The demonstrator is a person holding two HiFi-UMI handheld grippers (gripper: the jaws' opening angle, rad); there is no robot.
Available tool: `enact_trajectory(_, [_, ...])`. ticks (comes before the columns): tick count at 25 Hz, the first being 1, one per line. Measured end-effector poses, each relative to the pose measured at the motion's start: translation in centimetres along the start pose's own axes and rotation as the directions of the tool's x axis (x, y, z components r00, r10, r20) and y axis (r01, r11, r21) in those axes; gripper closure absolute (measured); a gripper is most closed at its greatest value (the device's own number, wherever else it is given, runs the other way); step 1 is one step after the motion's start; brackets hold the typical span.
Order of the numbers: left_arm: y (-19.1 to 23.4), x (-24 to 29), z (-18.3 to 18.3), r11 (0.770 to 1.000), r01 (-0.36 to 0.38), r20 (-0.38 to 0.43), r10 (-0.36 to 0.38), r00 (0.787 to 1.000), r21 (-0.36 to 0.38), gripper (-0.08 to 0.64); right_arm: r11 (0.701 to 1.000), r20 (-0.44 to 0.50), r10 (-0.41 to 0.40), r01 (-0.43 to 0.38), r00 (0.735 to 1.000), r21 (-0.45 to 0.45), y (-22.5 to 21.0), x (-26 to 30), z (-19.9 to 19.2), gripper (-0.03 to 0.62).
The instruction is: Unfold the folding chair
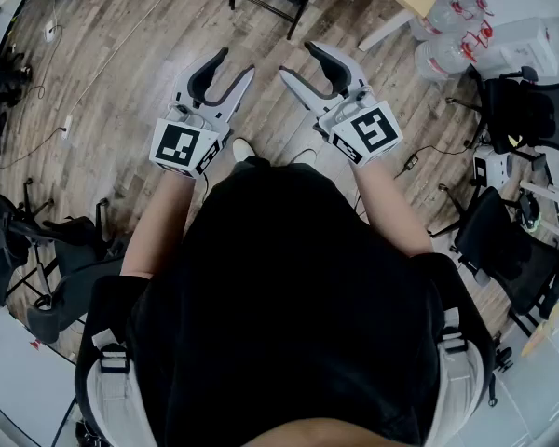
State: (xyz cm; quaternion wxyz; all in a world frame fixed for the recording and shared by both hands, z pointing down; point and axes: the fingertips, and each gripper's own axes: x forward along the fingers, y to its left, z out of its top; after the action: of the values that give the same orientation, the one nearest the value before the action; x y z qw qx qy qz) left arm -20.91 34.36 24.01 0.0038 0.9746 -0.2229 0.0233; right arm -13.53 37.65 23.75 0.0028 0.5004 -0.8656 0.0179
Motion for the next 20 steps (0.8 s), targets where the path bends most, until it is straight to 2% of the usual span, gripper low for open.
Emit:
enact_trajectory(13, [-2.7,1.3,0.2,1.0,0.009,-0.005,-0.009,1.0,-0.015,0.364,0.997,0.023,-0.036,0.034,0.999,0.066,-2.0,-3.2,0.0,0.37])
enact_trajectory(20, [-6.2,3.9,0.7,1.0,0.03,-0.008,-0.03,1.0,-0.003,0.364,0.999,0.019,-0.018,0.017,1.0,0.051,-3.7,-6.3,0.0,0.37])
